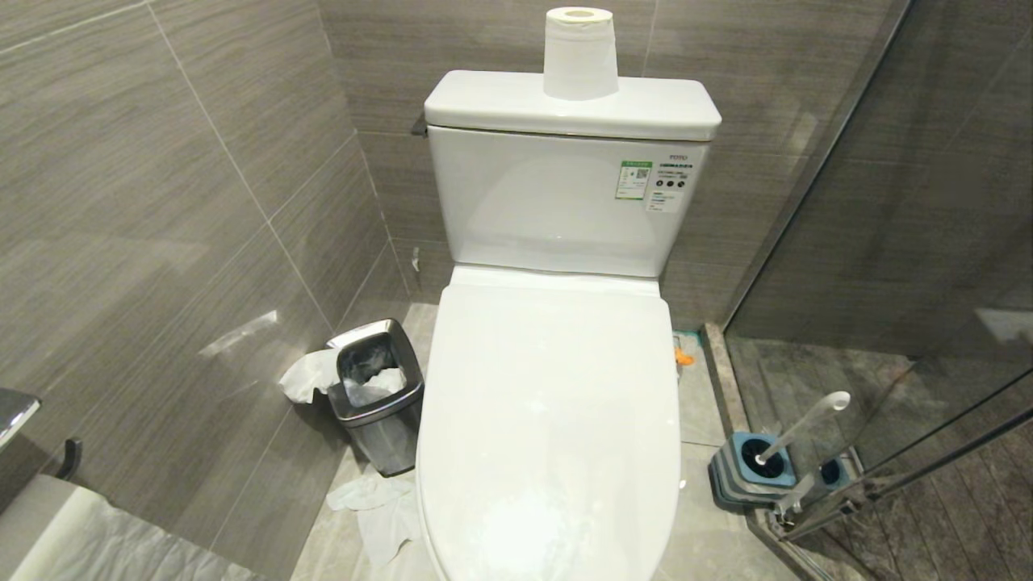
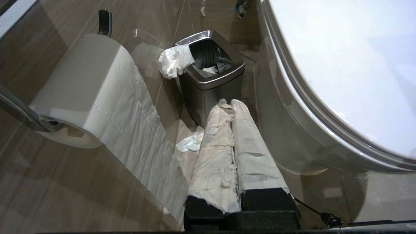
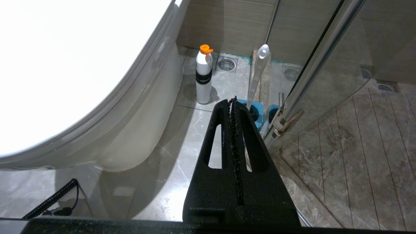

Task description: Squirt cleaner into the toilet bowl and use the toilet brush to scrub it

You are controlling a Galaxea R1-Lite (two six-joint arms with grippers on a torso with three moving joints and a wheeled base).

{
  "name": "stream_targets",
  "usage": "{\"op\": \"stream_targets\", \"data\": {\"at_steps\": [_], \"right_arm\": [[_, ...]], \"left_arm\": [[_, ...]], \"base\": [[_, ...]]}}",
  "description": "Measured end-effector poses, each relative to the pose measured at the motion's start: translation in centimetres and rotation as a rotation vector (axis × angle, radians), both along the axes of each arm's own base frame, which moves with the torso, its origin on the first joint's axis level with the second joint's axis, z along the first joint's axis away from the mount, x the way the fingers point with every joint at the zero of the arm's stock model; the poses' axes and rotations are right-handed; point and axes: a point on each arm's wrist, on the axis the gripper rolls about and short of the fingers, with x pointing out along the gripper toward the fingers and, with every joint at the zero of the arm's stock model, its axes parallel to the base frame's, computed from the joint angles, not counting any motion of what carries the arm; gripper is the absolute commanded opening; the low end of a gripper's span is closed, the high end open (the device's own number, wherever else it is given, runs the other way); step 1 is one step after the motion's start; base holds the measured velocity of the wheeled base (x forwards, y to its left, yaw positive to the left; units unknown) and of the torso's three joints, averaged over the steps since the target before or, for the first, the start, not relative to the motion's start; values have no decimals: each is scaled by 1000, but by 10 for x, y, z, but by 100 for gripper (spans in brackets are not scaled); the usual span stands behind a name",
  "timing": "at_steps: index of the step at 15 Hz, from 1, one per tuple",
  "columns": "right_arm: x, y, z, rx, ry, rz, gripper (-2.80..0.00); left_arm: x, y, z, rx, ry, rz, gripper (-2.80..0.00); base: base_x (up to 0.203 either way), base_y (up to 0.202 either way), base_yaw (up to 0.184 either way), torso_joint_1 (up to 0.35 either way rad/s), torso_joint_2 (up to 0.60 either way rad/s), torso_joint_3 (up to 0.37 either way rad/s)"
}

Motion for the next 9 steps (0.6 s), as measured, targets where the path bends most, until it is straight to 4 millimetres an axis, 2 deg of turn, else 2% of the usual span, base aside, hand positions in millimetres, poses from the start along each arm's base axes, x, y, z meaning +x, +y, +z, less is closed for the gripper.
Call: {"op": "stream_targets", "data": {"at_steps": [9], "right_arm": [[0, 0, 0, 0, 0, 0, -280]], "left_arm": [[0, 0, 0, -6, 0, 6, -280]], "base": [[0, 0, 0, 0, 0, 0]]}}
